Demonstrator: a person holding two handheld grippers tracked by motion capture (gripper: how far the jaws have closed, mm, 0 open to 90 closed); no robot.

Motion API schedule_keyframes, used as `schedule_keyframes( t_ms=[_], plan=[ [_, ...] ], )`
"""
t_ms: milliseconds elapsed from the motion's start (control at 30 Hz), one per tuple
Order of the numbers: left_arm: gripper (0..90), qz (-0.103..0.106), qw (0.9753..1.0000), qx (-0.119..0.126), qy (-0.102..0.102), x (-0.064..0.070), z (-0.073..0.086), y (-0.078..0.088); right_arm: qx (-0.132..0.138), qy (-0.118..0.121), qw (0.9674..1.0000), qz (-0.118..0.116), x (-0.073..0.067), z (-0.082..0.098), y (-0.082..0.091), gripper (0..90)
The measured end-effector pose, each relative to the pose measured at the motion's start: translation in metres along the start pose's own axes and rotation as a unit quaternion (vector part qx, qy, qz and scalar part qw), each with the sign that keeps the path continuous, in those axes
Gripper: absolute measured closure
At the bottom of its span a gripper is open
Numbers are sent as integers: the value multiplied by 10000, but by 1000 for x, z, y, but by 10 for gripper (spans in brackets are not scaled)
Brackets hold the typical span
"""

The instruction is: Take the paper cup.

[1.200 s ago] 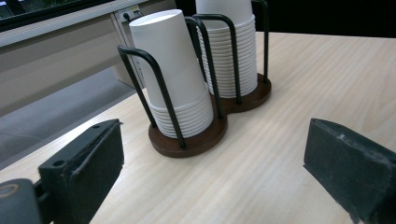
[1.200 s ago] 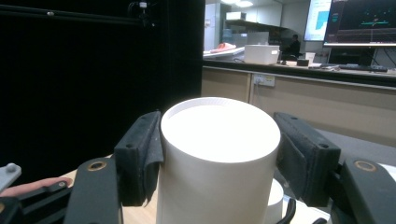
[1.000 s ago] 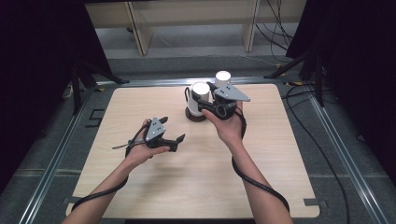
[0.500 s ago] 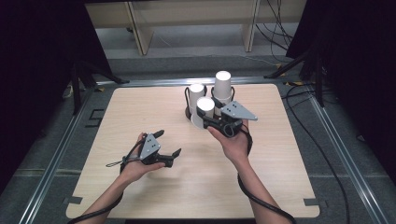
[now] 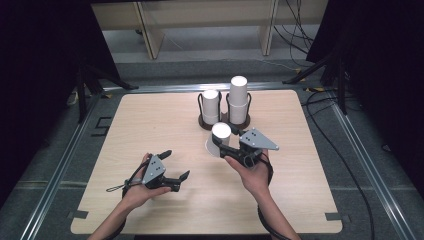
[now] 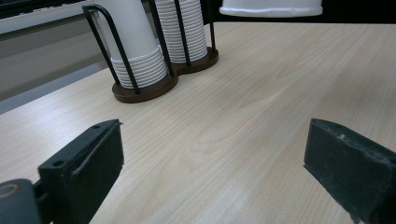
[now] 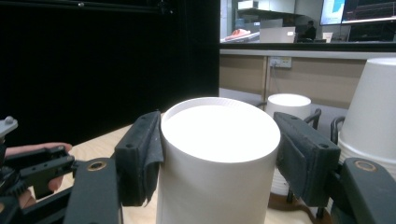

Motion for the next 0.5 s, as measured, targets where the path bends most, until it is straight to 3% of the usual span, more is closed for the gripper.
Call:
schedule_keyframes(
  t_ms=[33,67,167,200,233,333,400,500],
  plan=[
    [44,-27,10000,29,6,0,0,1,-101,-140,9999,-4,-3,3,3,359],
    [45,-57,9999,4,105,1,2,2,-89,-79,9999,3,-3,4,4,359],
    [47,-99,9999,1,85,-1,2,2,-63,-125,9999,-28,-4,9,8,359],
    [50,-129,9999,33,75,-1,2,2,-39,9,10000,64,-1,10,9,359],
    [51,-157,9998,122,91,-2,2,1,-73,-148,9999,-33,-5,12,10,359],
    [51,-129,9999,103,20,-4,1,1,-75,-6,10000,-4,-5,13,13,359],
    [50,-154,9998,57,115,-4,3,2,-71,-162,9998,-5,-8,13,14,360],
    [50,-130,9998,143,78,-4,3,2,-39,-93,9999,-28,-6,10,14,359]
  ],
)
Point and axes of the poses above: each handheld gripper's, and its own axes: y roughly backward along the jaws, z roughly out of its underside, x roughly to its right, the point moved 7 cm from there along -y, roughly forward along the jaws, and after that the axes turned 5 degrees about x, right-handed, at the moved point
